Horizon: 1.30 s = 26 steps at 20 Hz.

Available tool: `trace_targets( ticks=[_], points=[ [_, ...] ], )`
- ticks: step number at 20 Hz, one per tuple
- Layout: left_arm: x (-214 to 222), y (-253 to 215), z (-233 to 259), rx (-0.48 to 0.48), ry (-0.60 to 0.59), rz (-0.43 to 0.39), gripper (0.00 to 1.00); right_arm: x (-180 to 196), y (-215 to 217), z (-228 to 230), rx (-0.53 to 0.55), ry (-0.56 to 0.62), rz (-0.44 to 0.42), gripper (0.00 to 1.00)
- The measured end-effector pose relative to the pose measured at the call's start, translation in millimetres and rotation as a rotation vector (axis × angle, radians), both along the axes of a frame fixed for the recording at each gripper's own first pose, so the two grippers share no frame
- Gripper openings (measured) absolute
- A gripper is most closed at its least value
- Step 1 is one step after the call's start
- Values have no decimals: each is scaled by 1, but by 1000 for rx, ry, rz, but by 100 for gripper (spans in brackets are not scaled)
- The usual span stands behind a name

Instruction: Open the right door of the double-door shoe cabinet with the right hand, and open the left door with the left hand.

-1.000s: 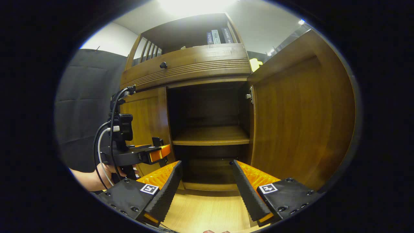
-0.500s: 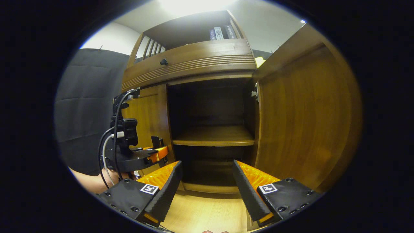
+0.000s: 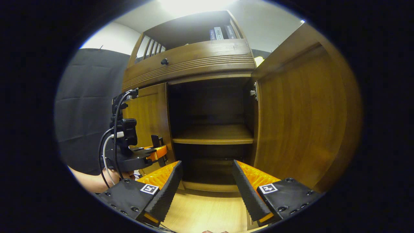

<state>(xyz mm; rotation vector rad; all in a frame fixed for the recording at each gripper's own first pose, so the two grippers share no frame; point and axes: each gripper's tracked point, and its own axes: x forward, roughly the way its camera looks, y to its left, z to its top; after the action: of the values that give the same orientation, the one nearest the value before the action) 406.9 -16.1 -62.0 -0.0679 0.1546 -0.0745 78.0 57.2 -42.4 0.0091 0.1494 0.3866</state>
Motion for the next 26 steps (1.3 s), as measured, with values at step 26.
trace_targets(
  ticks=[26],
  points=[
    [-107, 39, 10, -38, -103, -108, 16, -59, -3, -7, -29, -66, -120, 93]
  ],
)
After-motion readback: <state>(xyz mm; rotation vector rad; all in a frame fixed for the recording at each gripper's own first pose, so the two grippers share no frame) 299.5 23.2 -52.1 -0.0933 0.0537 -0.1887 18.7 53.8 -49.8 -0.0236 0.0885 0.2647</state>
